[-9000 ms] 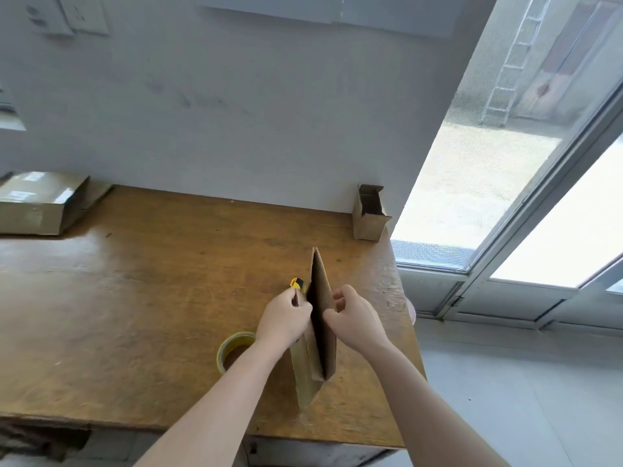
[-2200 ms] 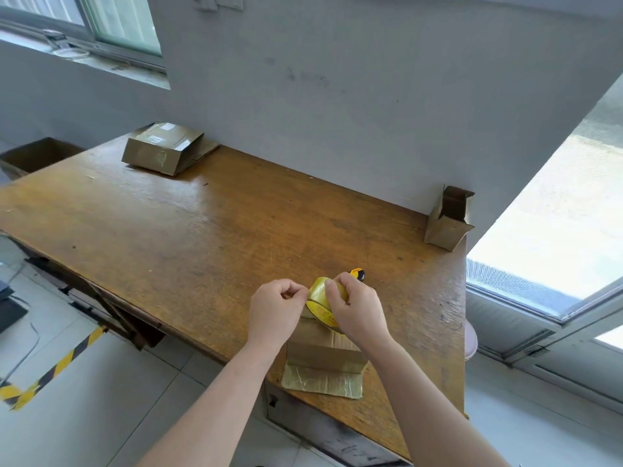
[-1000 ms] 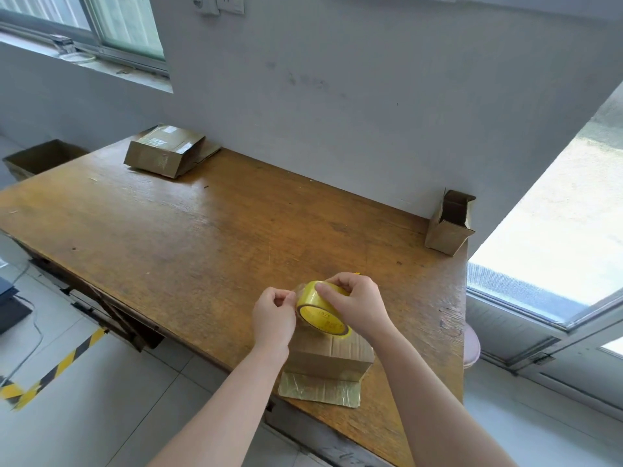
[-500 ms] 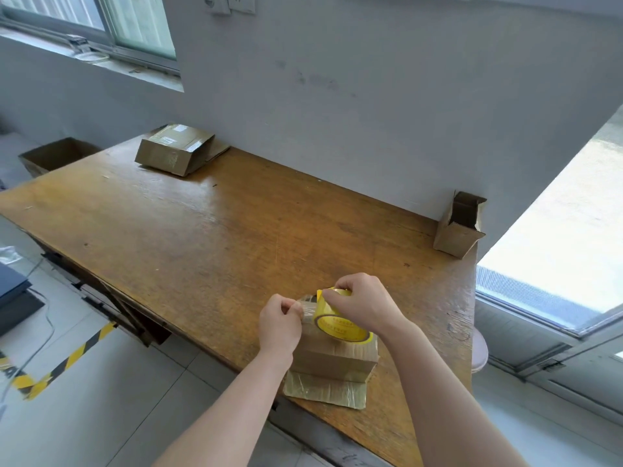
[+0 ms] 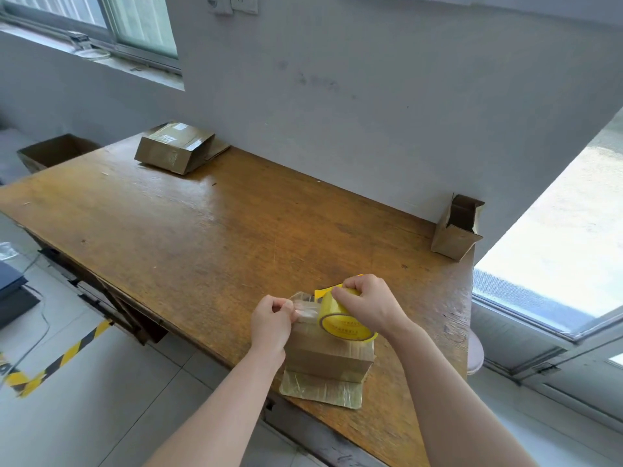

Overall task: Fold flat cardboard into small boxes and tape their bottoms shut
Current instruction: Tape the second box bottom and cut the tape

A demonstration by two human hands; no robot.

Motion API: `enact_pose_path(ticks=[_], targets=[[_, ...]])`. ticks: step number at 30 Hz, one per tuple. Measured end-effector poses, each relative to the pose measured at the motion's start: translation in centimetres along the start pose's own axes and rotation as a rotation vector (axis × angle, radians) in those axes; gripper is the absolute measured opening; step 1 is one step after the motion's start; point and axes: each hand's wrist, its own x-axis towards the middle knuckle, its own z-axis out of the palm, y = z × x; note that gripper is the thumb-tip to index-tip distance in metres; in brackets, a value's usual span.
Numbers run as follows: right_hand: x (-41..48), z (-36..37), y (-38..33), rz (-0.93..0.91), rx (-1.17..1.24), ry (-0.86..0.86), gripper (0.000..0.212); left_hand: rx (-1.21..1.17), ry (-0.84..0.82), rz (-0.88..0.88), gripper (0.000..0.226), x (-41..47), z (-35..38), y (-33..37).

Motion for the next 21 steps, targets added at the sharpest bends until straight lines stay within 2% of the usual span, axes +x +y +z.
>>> enact_pose_path(ticks=[2,5,12,21], targets=[[0.0,-0.5,-0.3,0.002,-0.113,-0.013,0.03,-0.042,0.006,-0.022,0.017,0.2,0.0,-0.1],[-0.2,-0.8,-0.6,-0.002,-0.202,-0.04,0.028,-0.061,0.01,-0.044,0.014,0.4,0.1,-0.2],[-0.2,-1.3,-0.9,-0.001,-0.384,-0.061,0.04,-0.177,-0.003,-0.101,0.013,0.5,-0.4,0.0],[-0.1,0.3,-2.3,-0.057,-0.656,-0.076,0.031,-0.034,0.043,-0.101,0.019,0.6,-2.6,-0.9]])
